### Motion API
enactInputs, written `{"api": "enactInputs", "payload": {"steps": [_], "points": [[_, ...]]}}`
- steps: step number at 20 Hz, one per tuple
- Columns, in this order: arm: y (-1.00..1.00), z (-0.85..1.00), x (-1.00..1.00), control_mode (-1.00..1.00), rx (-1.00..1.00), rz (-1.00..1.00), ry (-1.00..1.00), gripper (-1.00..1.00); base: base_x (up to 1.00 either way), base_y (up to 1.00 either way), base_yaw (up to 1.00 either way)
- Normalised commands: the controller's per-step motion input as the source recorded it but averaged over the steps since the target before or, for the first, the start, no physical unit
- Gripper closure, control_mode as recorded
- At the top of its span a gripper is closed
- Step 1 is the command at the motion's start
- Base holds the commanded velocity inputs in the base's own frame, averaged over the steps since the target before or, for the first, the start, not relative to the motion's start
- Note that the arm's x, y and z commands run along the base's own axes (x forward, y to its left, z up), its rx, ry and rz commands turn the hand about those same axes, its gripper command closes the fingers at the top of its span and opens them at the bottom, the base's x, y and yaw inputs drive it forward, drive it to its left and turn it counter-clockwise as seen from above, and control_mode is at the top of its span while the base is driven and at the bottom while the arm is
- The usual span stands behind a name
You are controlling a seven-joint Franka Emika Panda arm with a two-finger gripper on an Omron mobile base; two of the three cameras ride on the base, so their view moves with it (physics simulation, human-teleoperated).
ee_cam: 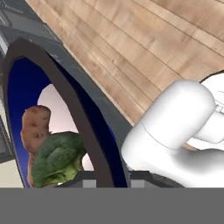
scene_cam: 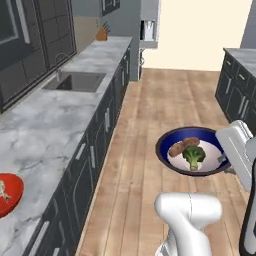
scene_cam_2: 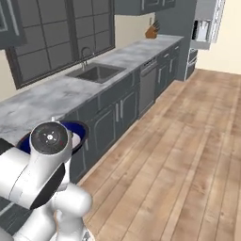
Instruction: Place the bowl with the potato and broccoli on the second highest shelf of the fridge. Place the bowl with the chicken drumstick and fish on the top shelf of the fridge.
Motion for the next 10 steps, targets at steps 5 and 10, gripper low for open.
{"api": "enactInputs", "payload": {"steps": [5, 10], "points": [[0.0, 0.0, 0.0, 1.0, 0.0, 0.0, 0.0, 1.0, 1.0, -0.56, -0.15], [0.0, 0.0, 0.0, 1.0, 0.0, 0.0, 0.0, 1.0, 1.0, -0.51, -0.11]]}}
